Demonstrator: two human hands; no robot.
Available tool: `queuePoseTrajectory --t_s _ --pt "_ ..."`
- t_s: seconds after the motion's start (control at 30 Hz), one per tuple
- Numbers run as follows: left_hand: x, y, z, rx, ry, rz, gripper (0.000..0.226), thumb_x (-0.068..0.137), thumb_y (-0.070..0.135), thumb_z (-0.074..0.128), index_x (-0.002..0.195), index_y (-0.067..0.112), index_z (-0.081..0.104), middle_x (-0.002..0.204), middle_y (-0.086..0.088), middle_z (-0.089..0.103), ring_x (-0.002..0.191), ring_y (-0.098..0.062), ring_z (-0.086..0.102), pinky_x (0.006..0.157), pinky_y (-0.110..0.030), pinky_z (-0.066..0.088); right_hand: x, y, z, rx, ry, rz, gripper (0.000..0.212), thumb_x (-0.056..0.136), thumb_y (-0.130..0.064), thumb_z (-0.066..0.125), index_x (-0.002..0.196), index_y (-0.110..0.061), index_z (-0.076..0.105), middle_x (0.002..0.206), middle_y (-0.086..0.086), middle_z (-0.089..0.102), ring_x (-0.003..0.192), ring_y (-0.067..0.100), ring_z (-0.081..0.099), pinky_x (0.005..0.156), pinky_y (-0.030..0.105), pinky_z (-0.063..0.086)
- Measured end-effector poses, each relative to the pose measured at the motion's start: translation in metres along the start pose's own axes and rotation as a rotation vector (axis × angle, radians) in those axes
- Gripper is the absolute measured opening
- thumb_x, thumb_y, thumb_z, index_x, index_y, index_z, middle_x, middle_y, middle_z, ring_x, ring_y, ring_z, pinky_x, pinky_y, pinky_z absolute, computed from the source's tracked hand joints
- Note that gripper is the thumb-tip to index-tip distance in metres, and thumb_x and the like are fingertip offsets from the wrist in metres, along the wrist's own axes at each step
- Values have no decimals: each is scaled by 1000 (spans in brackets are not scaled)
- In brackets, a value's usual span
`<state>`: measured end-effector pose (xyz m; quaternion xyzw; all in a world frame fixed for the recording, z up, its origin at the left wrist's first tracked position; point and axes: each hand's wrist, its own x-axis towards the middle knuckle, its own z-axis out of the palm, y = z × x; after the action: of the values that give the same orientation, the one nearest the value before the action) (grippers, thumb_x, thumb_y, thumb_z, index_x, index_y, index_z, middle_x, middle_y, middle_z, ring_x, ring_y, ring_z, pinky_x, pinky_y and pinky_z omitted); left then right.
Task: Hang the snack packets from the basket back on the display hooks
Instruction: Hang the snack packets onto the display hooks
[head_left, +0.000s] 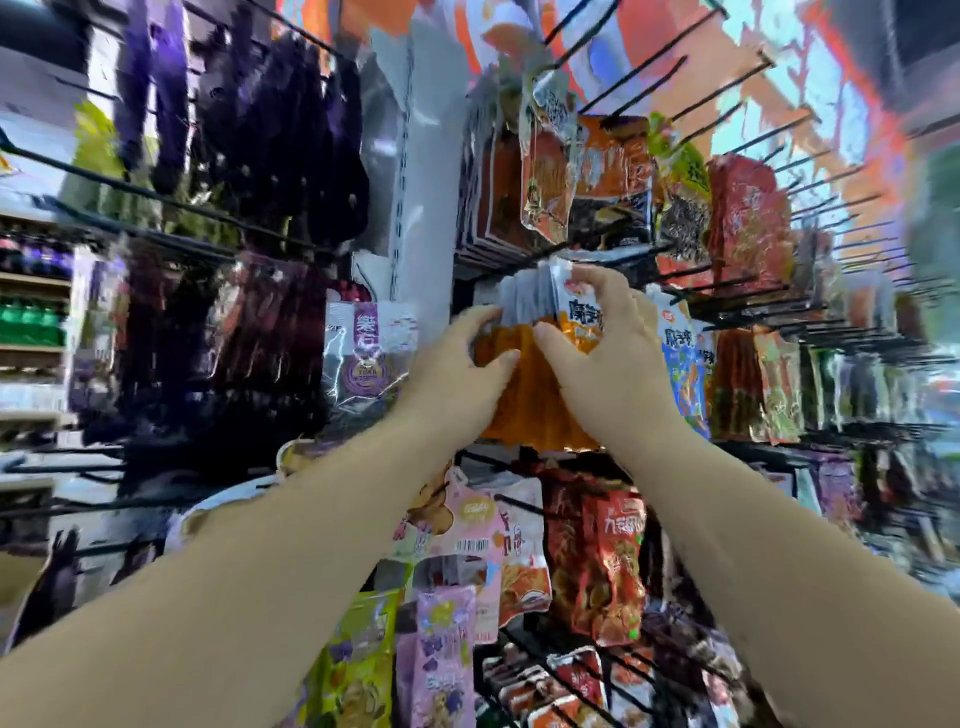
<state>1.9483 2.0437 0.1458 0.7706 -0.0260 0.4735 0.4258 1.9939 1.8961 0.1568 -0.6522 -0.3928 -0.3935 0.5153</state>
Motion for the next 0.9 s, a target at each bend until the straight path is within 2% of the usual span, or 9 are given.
queuePoseTrajectory --t_s 0.1,0.17,0.27,0.37,0.43,0.53,0.67,0.77,0.9 --pt "7 2 -2 -113 57 -28 31 107 36 55 138 35 56 121 9 63 114 -17 60 100 -37 51 -4 -6 4 -35 34 30 53 92 -35 75 139 -29 51 128 -8 46 130 13 39 97 17 25" --pt "14 6 -2 -172 120 -70 30 112 30 42 139 30 55 118 9 59 113 -17 57 97 -33 46 -7 -9 4 -69 21 53 57 91 -40 76 140 -32 48 132 -10 46 132 10 37 100 20 25" --pt "26 6 4 -107 122 -120 34 112 27 41 141 22 58 126 2 61 114 -20 58 92 -31 45 -8 -11 3 -116 10 73 56 93 -39 73 142 -35 45 133 -15 44 134 9 34 100 20 24" --pt "35 7 10 -147 101 -182 27 107 30 50 123 23 70 117 -5 71 105 -29 66 87 -37 54 -8 -13 1 -111 -10 97 52 97 -38 69 143 -38 44 126 -24 41 132 8 34 102 25 26" --pt "38 8 9 -176 108 -224 19 106 35 53 104 28 71 110 -5 72 102 -29 66 84 -36 53 -9 -15 0 -107 -19 112 50 99 -39 66 142 -42 42 132 -17 41 127 5 33 102 27 27" --pt "40 9 7 -254 105 -242 27 106 40 52 86 29 66 103 -4 70 102 -29 64 90 -41 54 -9 -16 3 -128 -4 106 49 101 -38 63 145 -41 41 142 -7 42 121 2 30 101 24 24" --pt "36 8 6 -288 36 -247 20 111 37 44 101 33 62 96 3 64 96 -21 60 87 -37 50 -8 -17 4 -144 7 101 51 100 -39 63 146 -39 40 141 -4 43 107 -8 35 93 16 28" --pt "35 3 5 -295 29 -241 34 111 36 44 93 21 68 99 -9 71 99 -31 66 92 -45 56 -8 -15 4 -144 5 101 53 100 -40 63 147 -39 39 142 -4 43 117 1 33 97 23 26" --pt "39 -2 10 -185 125 -234 39 111 31 44 87 9 68 81 -8 64 83 -32 63 77 -40 52 -7 -15 8 -139 1 94 54 100 -41 63 147 -41 37 138 -6 42 114 2 40 90 18 31"
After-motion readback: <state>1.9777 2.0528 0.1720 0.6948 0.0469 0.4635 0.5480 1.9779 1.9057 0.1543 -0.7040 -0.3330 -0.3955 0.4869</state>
